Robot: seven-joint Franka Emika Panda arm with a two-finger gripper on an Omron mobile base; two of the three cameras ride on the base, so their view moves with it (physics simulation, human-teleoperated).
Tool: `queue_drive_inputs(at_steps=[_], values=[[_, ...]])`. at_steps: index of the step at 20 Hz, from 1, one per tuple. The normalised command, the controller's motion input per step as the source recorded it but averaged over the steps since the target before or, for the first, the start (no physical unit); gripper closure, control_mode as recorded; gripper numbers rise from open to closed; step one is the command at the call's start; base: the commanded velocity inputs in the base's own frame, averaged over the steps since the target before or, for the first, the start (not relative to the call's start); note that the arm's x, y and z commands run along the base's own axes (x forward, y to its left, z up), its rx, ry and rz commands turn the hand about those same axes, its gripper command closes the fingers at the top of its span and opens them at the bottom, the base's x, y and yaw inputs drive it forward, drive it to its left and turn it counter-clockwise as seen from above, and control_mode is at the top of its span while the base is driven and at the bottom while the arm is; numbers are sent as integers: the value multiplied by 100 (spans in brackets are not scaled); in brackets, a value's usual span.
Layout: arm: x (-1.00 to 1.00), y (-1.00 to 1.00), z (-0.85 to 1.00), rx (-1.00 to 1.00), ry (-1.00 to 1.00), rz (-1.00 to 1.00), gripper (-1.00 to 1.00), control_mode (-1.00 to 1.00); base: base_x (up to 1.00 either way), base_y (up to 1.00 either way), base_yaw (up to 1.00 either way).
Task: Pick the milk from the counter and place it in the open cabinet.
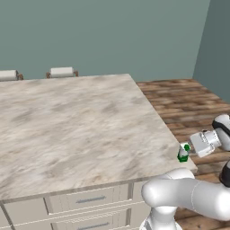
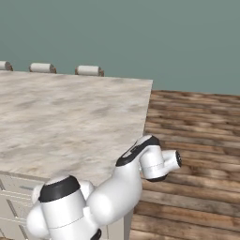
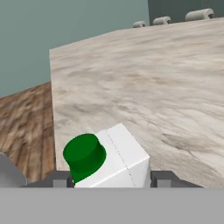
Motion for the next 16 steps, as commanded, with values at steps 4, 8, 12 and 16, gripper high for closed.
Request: queue_drive_inputs(at_steps=[4, 8, 12, 16], values=[[0, 4, 0, 0, 0, 0, 100, -100, 0, 0, 0], [0, 18, 51, -1, 0, -3, 100, -100, 0, 0, 0], [0, 23, 99, -11, 11, -19, 100, -100, 0, 0, 0], [6, 22, 80, -17, 25, -34, 100, -100, 0, 0, 0]])
